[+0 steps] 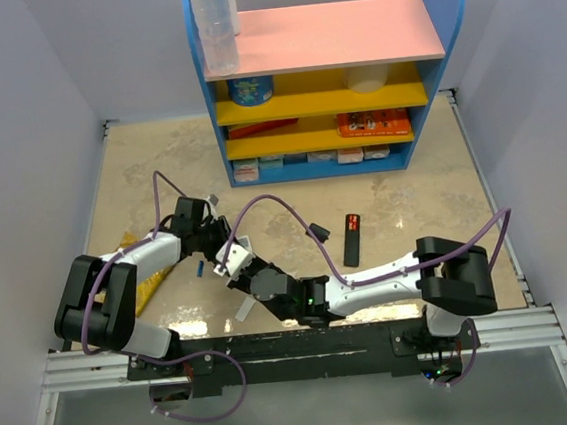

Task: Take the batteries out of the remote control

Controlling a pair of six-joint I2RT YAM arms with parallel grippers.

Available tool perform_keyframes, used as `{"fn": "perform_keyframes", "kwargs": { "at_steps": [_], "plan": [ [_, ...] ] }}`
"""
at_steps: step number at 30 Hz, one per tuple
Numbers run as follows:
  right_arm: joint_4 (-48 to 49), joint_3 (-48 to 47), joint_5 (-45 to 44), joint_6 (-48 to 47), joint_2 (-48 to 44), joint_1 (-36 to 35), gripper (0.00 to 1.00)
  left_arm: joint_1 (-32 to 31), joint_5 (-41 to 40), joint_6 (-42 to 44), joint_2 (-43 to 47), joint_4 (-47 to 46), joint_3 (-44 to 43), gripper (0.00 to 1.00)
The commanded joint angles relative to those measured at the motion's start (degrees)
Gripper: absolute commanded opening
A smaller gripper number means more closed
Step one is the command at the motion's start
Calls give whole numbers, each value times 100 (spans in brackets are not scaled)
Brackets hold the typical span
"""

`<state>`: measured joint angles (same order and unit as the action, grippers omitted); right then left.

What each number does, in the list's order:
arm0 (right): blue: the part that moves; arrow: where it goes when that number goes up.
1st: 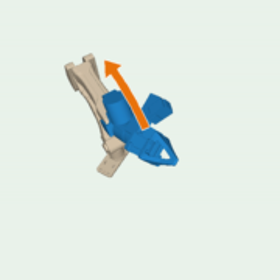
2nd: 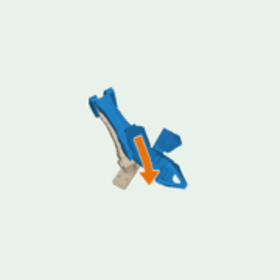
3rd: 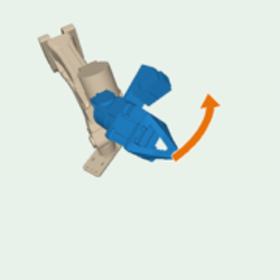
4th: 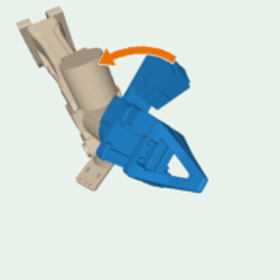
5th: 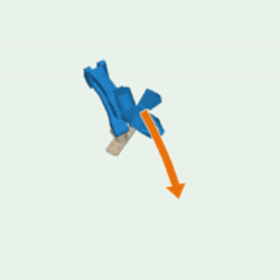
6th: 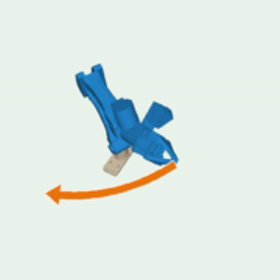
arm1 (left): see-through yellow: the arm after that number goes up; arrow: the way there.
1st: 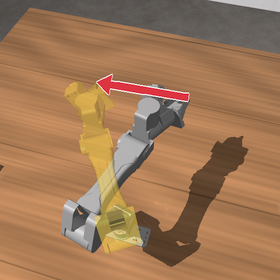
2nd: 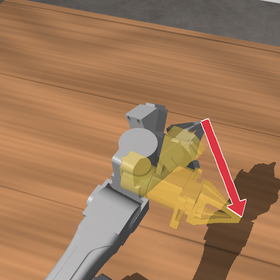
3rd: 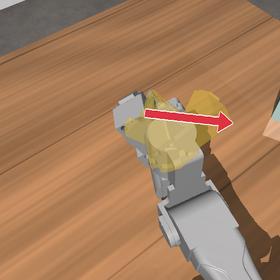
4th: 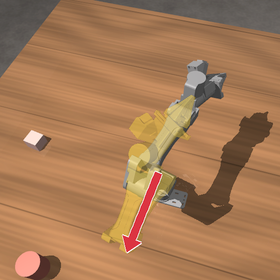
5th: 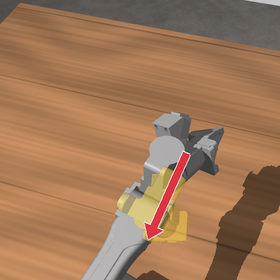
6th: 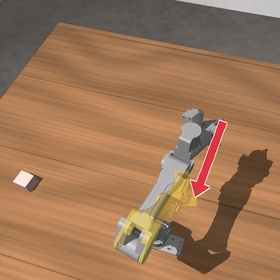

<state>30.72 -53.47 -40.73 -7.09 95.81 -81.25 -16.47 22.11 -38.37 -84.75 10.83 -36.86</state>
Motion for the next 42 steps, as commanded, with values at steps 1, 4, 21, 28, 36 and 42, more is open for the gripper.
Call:
{"fn": "perform_keyframes", "kwargs": {
  "at_steps": [1,4,21,28,36,42],
  "plan": [
    [400,-295,162,32,157,-5,0,12,-409,67,-182,-37,56,34],
    [417,-374,188,68,289,-5,0,3,-400,66,-182,-37,65,34],
    [540,-453,92,103,518,4,0,3,-339,40,-138,-116,109,34],
    [470,-532,-31,-55,351,4,0,3,-330,40,-156,-143,153,34],
    [479,-541,-40,-29,368,4,0,3,-304,31,-191,-178,153,34],
    [514,-568,-84,-47,289,4,0,3,-304,49,-182,-178,153,34]
  ]
}}
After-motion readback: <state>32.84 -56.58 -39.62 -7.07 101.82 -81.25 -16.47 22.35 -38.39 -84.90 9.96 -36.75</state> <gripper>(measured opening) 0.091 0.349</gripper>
